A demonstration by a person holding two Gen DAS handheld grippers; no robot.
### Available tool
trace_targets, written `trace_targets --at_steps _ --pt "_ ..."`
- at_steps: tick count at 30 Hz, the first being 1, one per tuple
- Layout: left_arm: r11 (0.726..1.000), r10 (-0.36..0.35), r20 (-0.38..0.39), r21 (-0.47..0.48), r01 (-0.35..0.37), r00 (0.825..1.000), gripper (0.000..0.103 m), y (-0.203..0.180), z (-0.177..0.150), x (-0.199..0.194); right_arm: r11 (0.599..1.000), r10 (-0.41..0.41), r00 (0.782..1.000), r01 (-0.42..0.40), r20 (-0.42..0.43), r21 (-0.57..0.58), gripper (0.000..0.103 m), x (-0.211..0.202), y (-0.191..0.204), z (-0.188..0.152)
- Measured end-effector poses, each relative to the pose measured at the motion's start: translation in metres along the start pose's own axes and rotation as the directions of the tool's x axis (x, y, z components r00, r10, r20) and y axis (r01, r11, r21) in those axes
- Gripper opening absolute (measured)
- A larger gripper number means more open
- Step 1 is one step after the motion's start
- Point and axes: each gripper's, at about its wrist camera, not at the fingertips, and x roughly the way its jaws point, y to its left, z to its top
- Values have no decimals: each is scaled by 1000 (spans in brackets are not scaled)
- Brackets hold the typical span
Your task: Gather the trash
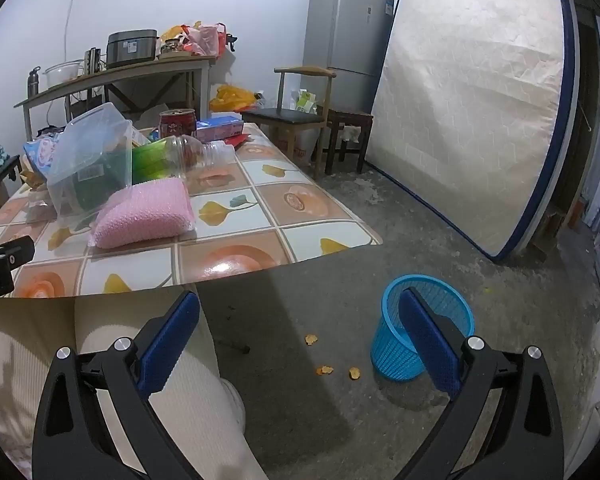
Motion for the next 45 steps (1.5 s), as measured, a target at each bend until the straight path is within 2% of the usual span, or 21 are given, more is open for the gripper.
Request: trace_targets --at_steps 45 --pt "1000 0 10 -23 0 1000 95 10 5 -2 1000 3 1000 -3 4 -15 97 -6 2 0"
